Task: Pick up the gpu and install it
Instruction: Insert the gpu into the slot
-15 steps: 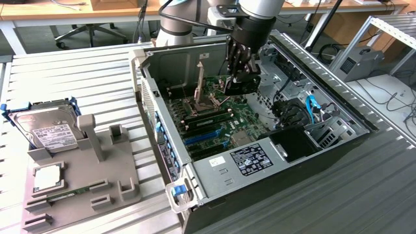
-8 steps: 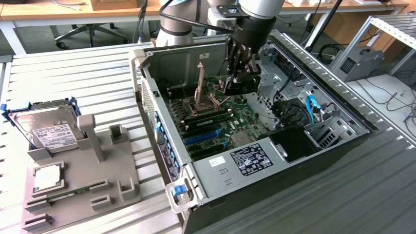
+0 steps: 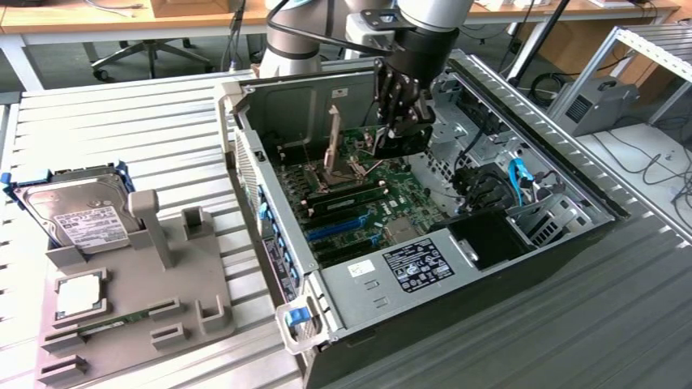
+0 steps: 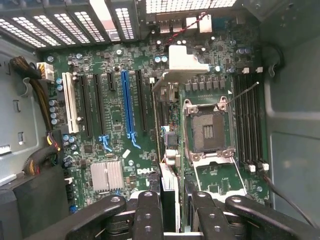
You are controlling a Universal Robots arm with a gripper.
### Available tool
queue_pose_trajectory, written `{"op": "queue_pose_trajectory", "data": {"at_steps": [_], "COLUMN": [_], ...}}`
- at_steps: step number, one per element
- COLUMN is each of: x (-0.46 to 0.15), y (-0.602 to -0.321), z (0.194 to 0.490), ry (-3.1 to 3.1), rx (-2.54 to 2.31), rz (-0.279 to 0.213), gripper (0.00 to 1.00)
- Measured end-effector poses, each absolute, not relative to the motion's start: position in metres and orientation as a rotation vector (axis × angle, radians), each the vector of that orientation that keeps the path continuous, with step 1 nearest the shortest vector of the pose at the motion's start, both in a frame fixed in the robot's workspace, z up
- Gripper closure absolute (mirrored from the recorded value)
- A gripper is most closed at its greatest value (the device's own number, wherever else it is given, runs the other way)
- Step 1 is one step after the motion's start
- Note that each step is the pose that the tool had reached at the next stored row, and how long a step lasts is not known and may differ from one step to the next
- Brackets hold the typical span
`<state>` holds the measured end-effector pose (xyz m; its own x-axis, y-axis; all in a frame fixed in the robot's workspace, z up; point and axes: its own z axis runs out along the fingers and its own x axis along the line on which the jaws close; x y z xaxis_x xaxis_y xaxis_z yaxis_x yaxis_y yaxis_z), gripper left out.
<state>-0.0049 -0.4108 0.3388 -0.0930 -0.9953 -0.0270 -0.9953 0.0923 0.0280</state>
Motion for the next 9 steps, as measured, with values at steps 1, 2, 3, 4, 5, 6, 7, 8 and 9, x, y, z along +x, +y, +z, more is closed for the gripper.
{"op": "queue_pose_trajectory", "data": {"at_steps": [1,2,3,4,5,6,7,8,9], "x": [-0.0049,-0.0049,-0.0049,-0.0049,-0.0049,-0.0049,-0.0049,-0.0049,-0.0049], "y": [-0.4108,-0.4108,-0.4108,-0.4108,-0.4108,-0.4108,-0.4108,-0.4108,-0.4108], "z": [0.3388,0.3388,0.3388,0.3388,0.3388,0.3388,0.3388,0.3388,0.3388], "ry": [2.317,2.313,2.308,2.304,2.300,2.295,2.291,2.285,2.281], "rx": [-2.120,-2.124,-2.129,-2.134,-2.138,-2.144,-2.148,-2.154,-2.159], "rz": [0.061,0.061,0.061,0.061,0.061,0.061,0.061,0.061,0.061], "gripper": [0.71,0.71,0.71,0.71,0.71,0.71,0.71,0.71,0.71]}}
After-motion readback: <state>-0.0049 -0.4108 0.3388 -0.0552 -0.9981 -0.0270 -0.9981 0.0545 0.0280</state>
